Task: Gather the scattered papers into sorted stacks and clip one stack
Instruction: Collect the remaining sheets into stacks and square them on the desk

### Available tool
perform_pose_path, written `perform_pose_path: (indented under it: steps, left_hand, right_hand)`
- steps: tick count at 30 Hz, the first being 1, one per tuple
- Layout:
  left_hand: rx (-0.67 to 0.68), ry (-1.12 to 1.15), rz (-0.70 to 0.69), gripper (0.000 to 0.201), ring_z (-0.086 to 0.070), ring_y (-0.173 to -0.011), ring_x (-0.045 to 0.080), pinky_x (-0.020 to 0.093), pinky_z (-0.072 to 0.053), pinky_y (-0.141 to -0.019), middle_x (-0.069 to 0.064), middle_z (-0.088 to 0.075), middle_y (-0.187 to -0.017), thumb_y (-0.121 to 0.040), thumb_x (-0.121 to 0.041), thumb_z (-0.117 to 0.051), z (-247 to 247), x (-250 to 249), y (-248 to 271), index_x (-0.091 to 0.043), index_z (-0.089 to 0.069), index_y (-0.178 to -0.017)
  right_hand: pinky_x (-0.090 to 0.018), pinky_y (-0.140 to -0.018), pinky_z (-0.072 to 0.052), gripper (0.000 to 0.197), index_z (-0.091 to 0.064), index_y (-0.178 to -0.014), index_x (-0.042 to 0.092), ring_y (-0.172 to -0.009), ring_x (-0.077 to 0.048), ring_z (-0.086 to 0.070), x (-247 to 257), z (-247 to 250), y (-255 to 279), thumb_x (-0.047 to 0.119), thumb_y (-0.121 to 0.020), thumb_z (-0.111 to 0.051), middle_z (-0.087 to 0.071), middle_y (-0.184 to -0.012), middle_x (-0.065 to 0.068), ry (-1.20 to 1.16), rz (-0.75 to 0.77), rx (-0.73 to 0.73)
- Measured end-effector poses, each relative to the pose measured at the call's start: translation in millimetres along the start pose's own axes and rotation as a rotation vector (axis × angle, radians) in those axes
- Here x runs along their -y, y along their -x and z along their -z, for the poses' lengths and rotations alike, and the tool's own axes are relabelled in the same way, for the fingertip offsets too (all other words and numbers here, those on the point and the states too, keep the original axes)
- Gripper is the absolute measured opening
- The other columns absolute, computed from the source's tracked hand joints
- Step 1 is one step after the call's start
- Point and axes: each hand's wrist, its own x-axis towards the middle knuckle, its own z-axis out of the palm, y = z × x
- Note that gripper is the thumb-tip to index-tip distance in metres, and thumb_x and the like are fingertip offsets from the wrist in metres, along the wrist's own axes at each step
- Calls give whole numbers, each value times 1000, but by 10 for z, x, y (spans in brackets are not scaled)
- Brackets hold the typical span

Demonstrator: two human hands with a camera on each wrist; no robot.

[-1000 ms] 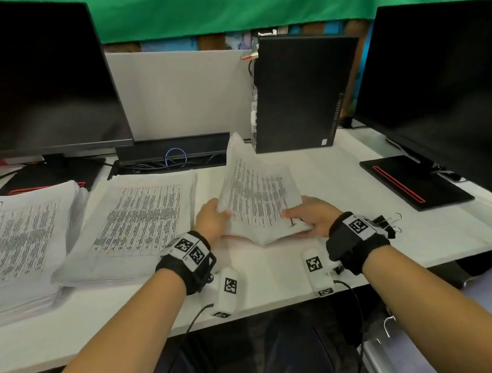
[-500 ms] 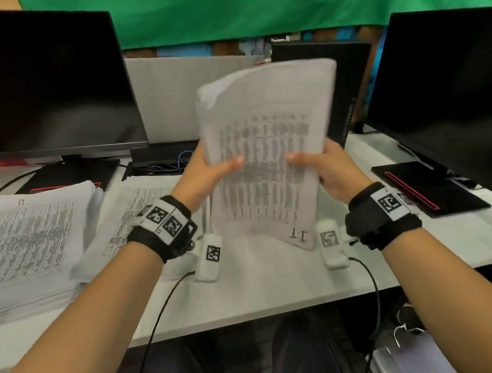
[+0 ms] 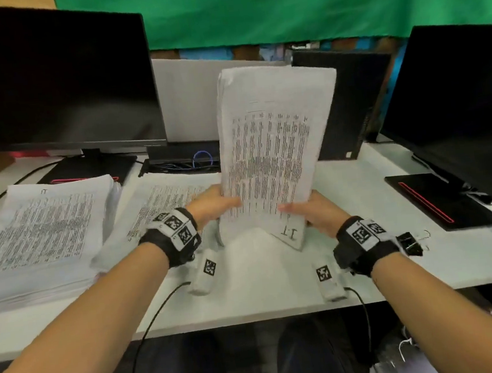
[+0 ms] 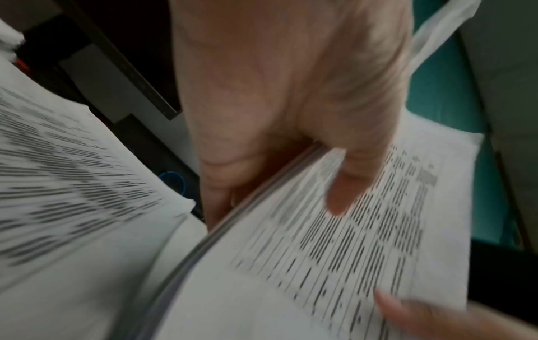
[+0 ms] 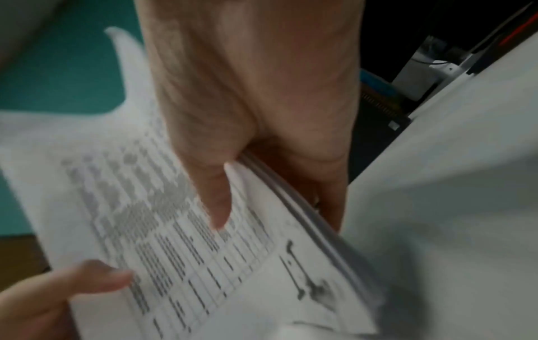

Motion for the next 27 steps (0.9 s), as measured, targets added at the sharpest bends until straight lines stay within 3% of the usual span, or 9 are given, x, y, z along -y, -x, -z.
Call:
perform_pose_path:
  steps: [4,6,9,12,14,16,19,25,27]
  left_hand:
    - [-350,194,-186,35,-63,-107,18,35,-51,-92,3,-64,-120,-91,-17,-60,226,-82,91,-10,-55,-125]
    - [-531,159,-235,31,-64,-101,18,30,-53,-83,4,-65,-115,-91,-18,-61,456,-153,130,-8,-57,-120]
    - [-694,-62,-73,25,-61,-97,25,33,-52,-76,8,-62,-109,-93,-15,-52,883,7,135,-5,-56,-115]
    - [-685,-304,151,28,-58,-104,38,43,-49,-85,20,-60,-116,-93,-7,-44,1223,343,181,2,-54,-117]
    - [-653,-402,232,30,-54,-110,42,44,-45,-90,26,-56,-122,-93,-3,-42,1352,519,218,5,-52,-120]
    - [-617,-461,280,33,-50,-117,43,44,-41,-96,27,-52,-128,-94,-2,-41,1399,651,236,5,-48,-126]
    - [-532,-548,354,42,-47,-123,41,43,-38,-104,25,-47,-135,-96,-4,-40,1364,811,204,0,-37,-138]
    - [-548,-470,436,58,-48,-124,38,42,-42,-102,24,-47,-136,-94,-14,-51,1196,956,102,6,-25,-142]
    - [-529,-396,425,50,-52,-118,36,40,-46,-98,19,-54,-128,-93,-14,-54,1176,982,87,8,-37,-134]
  right_hand:
    - [-38,-91,-57,38,-63,-126,10,-106,-20,-69,183,-231,-130,16,-89,-70,-70,-120,-6,-148,171,-228]
    - [-36,-90,-57,38,-61,-127,10,-106,-19,-69,340,-433,-242,20,-91,-68,-70,-119,-4,-116,204,-266]
    - [-44,-99,-52,36,-55,-132,8,-111,-25,-65,455,-822,-403,20,-98,-56,-66,-125,-7,-90,122,-189]
    - [-41,-93,-54,34,-54,-133,3,-115,-32,-62,414,-1255,-529,15,-101,-50,-63,-127,-13,-147,-54,-28]
    - [-38,-86,-53,34,-58,-128,0,-116,-34,-61,362,-1493,-582,16,-99,-54,-64,-126,-15,-45,-122,-6]
    - [-38,-93,-52,36,-59,-126,-3,-118,-36,-59,291,-1651,-655,17,-96,-56,-62,-127,-18,119,-179,-2]
    - [-34,-90,-49,41,-57,-127,-4,-120,-37,-57,218,-1787,-715,15,-91,-57,-61,-128,-19,253,-259,-27]
    - [-35,-97,-51,54,-46,-132,-6,-118,-32,-58,161,-1809,-715,8,-83,-66,-57,-129,-15,237,-324,-69]
    - [-37,-97,-49,52,-50,-132,-5,-121,-35,-56,120,-1696,-685,9,-84,-66,-57,-131,-18,208,-323,-86]
